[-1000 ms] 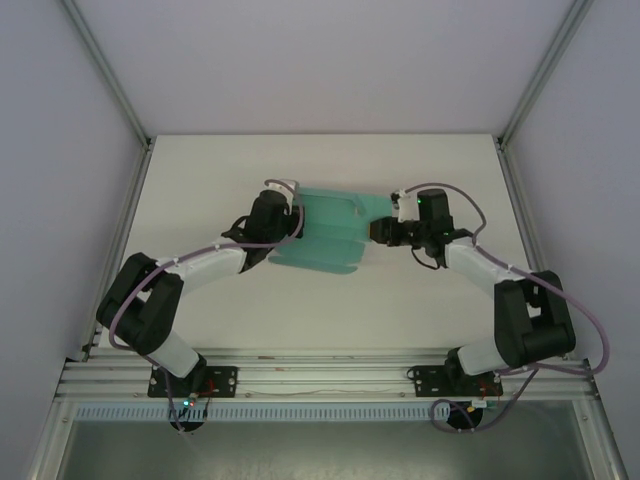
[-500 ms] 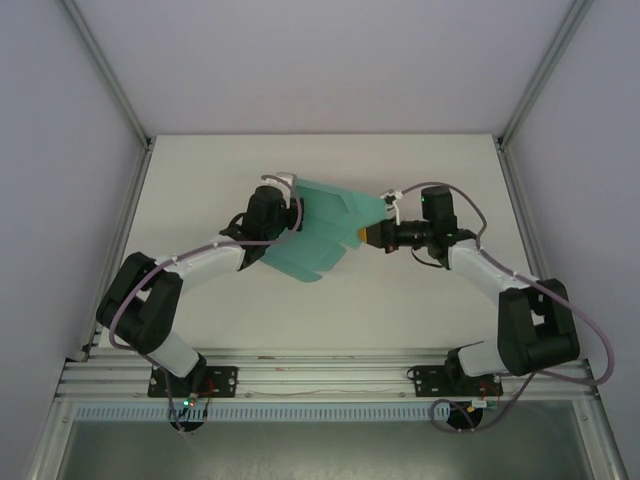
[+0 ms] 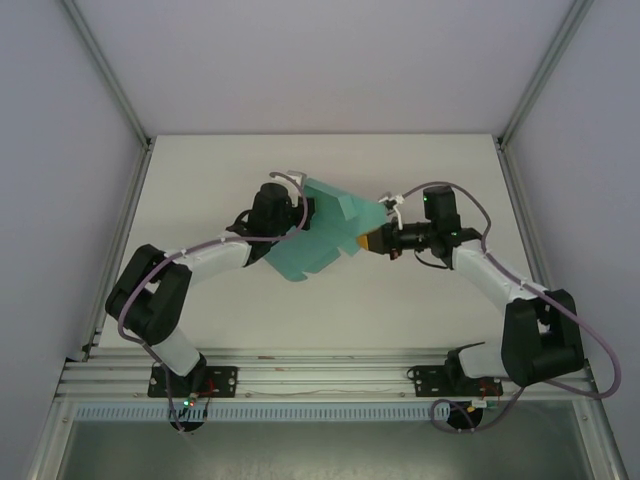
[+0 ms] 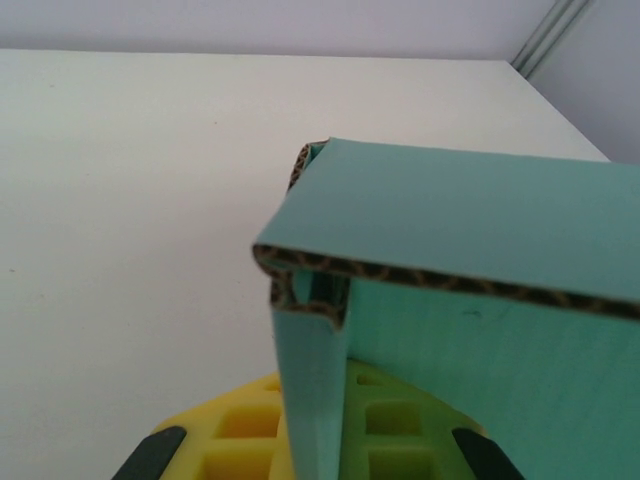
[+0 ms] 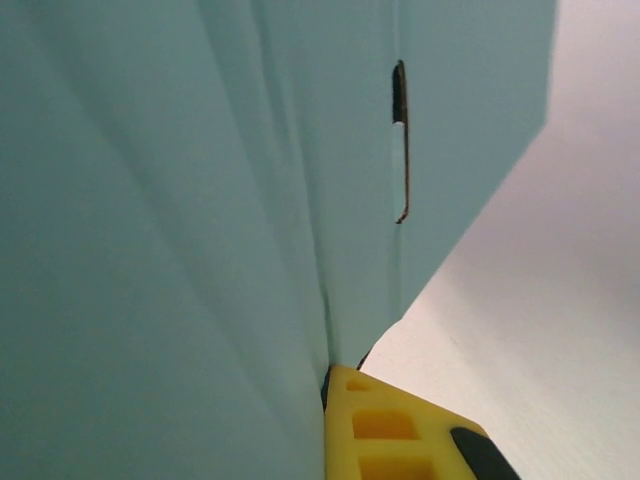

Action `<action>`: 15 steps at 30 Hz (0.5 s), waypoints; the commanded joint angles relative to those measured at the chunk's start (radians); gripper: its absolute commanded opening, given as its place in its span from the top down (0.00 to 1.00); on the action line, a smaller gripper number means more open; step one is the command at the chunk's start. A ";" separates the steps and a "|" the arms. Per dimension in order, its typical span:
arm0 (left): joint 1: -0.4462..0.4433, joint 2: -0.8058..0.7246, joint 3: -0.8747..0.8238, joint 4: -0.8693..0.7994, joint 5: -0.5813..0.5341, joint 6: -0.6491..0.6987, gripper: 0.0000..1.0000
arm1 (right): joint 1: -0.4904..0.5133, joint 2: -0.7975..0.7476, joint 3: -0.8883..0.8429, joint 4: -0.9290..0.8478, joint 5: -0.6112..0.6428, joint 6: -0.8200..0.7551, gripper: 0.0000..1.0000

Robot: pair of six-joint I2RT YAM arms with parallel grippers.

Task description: Assemble paper box

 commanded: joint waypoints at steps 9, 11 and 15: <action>-0.023 -0.042 0.034 -0.107 -0.194 -0.056 1.00 | 0.011 -0.126 -0.058 0.043 0.495 0.166 0.23; -0.022 -0.045 0.035 -0.118 -0.210 -0.053 1.00 | 0.012 -0.152 -0.064 0.041 0.616 0.227 0.20; -0.023 -0.050 0.035 -0.120 -0.231 -0.074 1.00 | 0.010 -0.181 -0.094 0.013 0.754 0.241 0.15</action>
